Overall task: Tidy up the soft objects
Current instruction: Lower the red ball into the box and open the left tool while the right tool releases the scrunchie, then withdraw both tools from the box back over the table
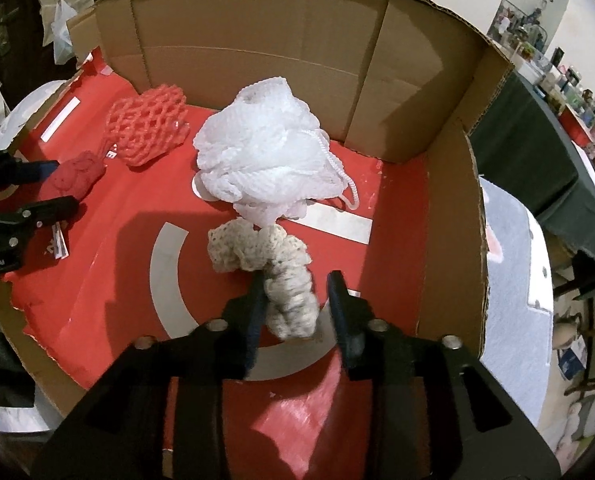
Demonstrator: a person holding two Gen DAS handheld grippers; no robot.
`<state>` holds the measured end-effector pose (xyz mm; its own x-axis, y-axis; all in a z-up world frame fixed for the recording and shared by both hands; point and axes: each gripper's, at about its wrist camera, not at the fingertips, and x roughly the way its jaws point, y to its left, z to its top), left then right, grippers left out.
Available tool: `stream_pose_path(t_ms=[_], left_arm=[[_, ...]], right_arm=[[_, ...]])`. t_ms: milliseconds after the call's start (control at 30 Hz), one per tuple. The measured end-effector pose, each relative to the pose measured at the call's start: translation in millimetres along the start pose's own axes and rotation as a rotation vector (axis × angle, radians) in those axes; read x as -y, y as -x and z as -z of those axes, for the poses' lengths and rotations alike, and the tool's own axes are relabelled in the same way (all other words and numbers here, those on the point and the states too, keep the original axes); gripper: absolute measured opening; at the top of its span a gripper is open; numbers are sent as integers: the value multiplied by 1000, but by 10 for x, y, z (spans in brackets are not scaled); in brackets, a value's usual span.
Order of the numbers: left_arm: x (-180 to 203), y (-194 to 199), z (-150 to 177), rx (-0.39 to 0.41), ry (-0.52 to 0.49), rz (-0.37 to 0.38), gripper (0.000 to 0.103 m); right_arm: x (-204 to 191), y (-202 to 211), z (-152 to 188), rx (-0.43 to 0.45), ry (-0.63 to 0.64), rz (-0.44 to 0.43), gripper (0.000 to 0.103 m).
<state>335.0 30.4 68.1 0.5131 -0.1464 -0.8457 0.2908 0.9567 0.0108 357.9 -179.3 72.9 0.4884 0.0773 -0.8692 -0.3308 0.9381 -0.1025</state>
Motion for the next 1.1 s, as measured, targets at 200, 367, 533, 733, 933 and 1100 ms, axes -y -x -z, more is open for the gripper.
stream_pose_path(t_ms=[200, 367, 533, 733, 933, 1100], left_arm=[[14, 196, 65, 63, 5, 9, 76], [42, 559, 151, 142, 46, 39, 85], [150, 948, 257, 226, 47, 41, 94], [331, 1451, 533, 339, 31, 21, 99], [458, 1829, 887, 431, 41, 48, 102], [596, 2077, 1189, 495, 46, 54, 103]], right_arm=[[-105, 163, 28, 52, 19, -8, 65], [-85, 417, 81, 102, 3, 3, 66], [-76, 880, 194, 215, -23, 17, 70], [-128, 1480, 422, 347, -51, -10, 75], [-266, 1975, 844, 464, -75, -72, 75], [-483, 2307, 1293, 566, -55, -18, 75]])
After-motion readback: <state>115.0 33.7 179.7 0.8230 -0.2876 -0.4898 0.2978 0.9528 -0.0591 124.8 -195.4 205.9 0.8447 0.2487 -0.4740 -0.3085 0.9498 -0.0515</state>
